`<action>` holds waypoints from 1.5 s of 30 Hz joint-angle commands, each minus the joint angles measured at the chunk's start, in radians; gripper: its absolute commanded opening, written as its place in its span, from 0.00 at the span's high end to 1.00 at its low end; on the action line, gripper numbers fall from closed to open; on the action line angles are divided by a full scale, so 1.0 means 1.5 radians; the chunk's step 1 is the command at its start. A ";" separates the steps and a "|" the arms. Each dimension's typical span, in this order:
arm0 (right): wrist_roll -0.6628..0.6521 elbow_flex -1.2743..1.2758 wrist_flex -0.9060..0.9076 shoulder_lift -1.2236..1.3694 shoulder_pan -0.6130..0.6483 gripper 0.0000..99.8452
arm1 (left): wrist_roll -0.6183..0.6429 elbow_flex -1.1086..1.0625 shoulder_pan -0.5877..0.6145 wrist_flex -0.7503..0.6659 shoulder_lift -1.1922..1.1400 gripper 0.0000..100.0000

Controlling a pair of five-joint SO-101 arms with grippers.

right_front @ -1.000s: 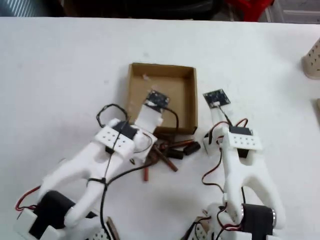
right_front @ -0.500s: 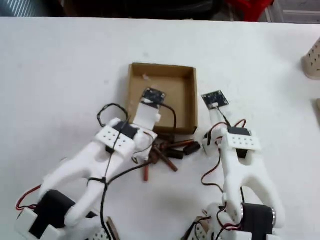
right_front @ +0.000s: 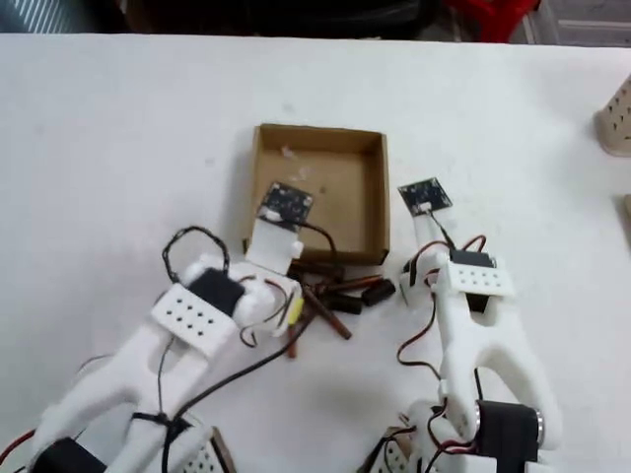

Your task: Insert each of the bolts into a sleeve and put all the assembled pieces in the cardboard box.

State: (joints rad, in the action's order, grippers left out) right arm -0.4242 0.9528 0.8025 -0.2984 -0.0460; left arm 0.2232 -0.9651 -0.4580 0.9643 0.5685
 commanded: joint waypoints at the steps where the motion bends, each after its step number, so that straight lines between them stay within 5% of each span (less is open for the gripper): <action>1: 0.004 -0.003 -0.010 -0.020 -0.005 0.98 | 0.026 0.003 -0.051 -0.014 0.004 0.79; 10: 0.004 -0.003 -0.010 -0.020 -0.005 0.98 | 0.077 0.100 -0.054 -0.071 -0.253 0.82; 19: 0.004 -0.003 -0.010 -0.020 -0.004 0.98 | 0.056 0.140 -0.057 -0.078 -0.315 0.93; 35: 0.004 -0.003 -0.010 -0.020 -0.004 0.98 | -0.015 0.036 -0.054 -0.079 -0.113 0.98; 45: 0.006 -0.003 -0.010 -0.020 -0.004 0.98 | -0.043 -0.110 -0.053 -0.193 0.058 0.98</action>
State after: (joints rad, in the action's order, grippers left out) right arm -0.4242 0.9528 0.8025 -0.2984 -0.0460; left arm 0.1711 -1.1001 -0.5271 0.7265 0.5485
